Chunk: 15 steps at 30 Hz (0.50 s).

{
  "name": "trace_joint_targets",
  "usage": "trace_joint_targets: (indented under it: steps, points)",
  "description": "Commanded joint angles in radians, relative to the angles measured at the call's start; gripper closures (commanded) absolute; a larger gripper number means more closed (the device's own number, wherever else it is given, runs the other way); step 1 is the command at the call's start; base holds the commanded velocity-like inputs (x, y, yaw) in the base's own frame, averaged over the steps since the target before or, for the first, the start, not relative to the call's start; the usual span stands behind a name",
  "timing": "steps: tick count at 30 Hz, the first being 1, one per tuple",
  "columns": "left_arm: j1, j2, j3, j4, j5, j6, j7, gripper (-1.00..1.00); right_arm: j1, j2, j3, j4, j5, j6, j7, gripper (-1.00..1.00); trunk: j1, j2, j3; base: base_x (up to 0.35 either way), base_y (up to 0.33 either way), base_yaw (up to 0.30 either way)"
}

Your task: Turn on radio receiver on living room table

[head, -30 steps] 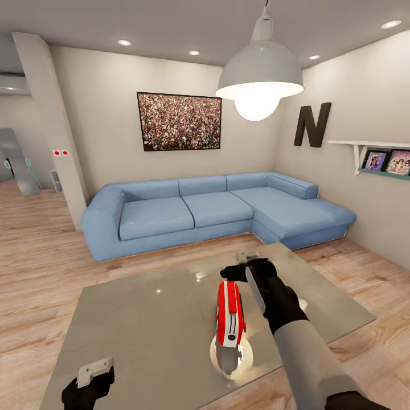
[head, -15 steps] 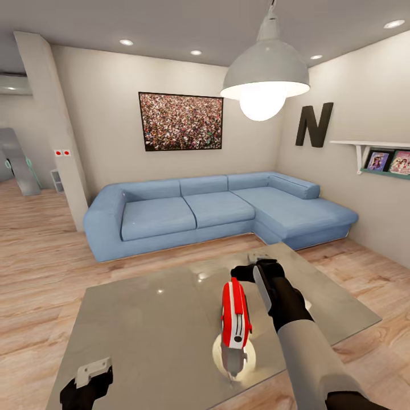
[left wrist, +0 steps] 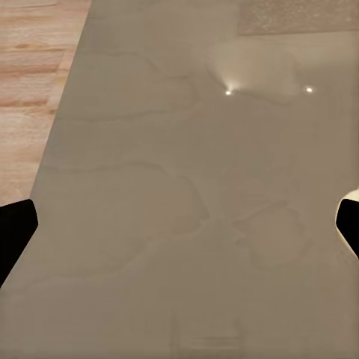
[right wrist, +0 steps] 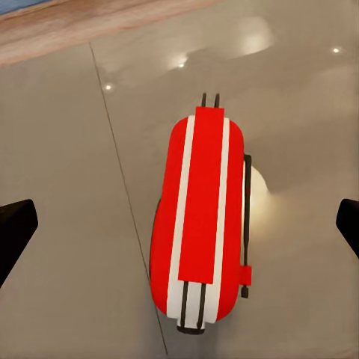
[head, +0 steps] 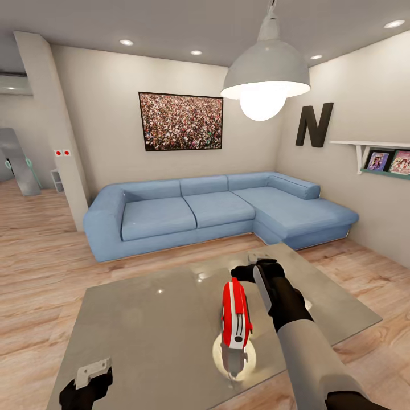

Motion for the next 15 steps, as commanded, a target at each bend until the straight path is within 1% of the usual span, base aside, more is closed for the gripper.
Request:
trace_joint_targets:
  steps: [1, 4, 8, 15]
  points:
    - [0.0, 0.0, 0.0, 0.0, 0.0, 0.0, -0.001, -1.0, 0.0, 0.0, 0.001, 0.0, 0.0, 0.001, -0.002, -1.0, 0.0, 0.0, 0.0, 0.0, 0.0, 0.0]
    - [0.0, 0.001, 0.0, 0.0, 0.0, -0.001, -0.008, -1.0, 0.0, 0.0, 0.004, 0.001, 0.0, 0.004, -0.02, -1.0, 0.0, 0.0, 0.0, 0.0, 0.0, 0.0]
    - [0.0, 0.007, 0.001, -0.001, 0.0, -0.002, -0.011, -1.0, 0.0, 0.0, -0.004, 0.001, -0.001, 0.003, -0.05, -1.0, 0.0, 0.0, 0.0, 0.0, 0.0, 0.0]
    - [0.0, 0.007, 0.001, -0.001, 0.0, -0.006, -0.011, -1.0, 0.0, 0.0, -0.001, 0.001, -0.002, 0.0, -0.056, -1.0, 0.0, 0.0, 0.0, 0.0, 0.0, 0.0]
